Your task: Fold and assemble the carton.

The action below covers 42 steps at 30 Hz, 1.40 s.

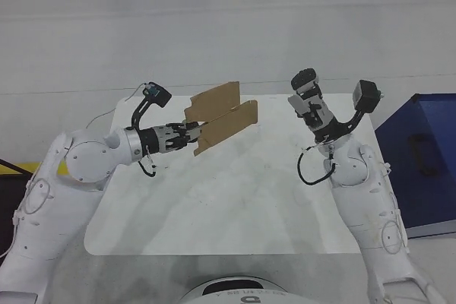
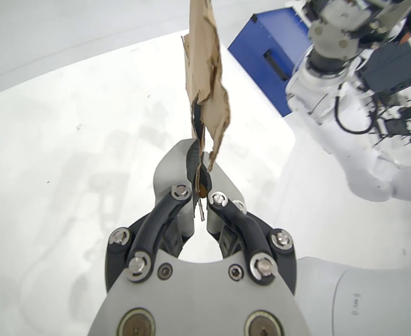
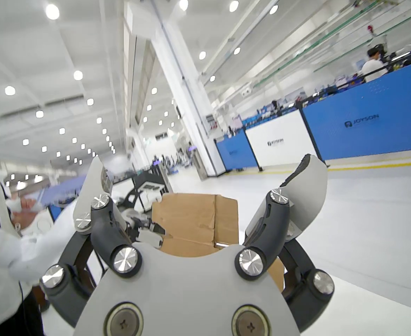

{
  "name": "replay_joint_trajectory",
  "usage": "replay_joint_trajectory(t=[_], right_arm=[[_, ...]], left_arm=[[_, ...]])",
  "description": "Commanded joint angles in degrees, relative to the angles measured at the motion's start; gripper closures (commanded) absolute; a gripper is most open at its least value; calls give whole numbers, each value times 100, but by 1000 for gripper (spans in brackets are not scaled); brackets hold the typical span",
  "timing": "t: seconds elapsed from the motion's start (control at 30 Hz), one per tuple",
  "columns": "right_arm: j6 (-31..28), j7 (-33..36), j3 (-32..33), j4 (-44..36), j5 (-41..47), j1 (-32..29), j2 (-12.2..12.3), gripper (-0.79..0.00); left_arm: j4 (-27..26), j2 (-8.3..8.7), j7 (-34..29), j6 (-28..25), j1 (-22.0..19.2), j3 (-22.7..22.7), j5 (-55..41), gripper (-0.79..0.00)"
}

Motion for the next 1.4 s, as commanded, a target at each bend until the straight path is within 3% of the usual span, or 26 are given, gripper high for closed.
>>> replay_joint_trajectory(t=[0.0, 0.33, 0.4, 0.53, 0.83, 0.97, 1.03, 1.07, 1.13, 1.17, 1.37], right_arm=[[41, 266, -60, -16, -109, 161, 3, -785], [67, 291, -63, -8, -137, 150, 5, -785], [-54, 626, -54, -24, -640, 197, 43, -785], [-833, 1357, 79, 291, -1207, 362, 168, -785], [-970, 2484, 25, 1036, -38, 698, 411, -785], [-970, 3102, -444, 1191, 742, 786, 491, -683], [-970, 3295, -645, 1218, 1329, 843, 529, -674], [-970, 3317, -735, 1219, 1704, 859, 541, -628], [-970, 3487, -790, 1311, 2022, 933, 586, -437], [-970, 3520, -830, 1312, 2160, 953, 599, -391], [-970, 3820, -1062, 1293, 2725, 1027, 667, -299]], left_arm=[[-143, -6, 44, 37, -25, 145, 670, 0], [-350, -18, 326, 101, 86, 131, 669, 0], [-261, -26, 343, 26, 176, 134, 316, 0], [-35, 4, -249, -586, 180, 55, -436, 0], [289, 71, -1270, -1479, -69, -103, -1663, 0], [359, 93, -1465, -1645, -140, -135, -1955, 0], [398, 103, -1527, -1674, -172, -148, -2020, 0], [416, 107, -1548, -1682, -190, -149, -2039, 0], [470, 113, -1575, -1691, -232, -144, -2048, 0], [495, 115, -1575, -1690, -251, -137, -2046, 0], [576, 123, -1564, -1703, -319, -76, -2058, 0]])
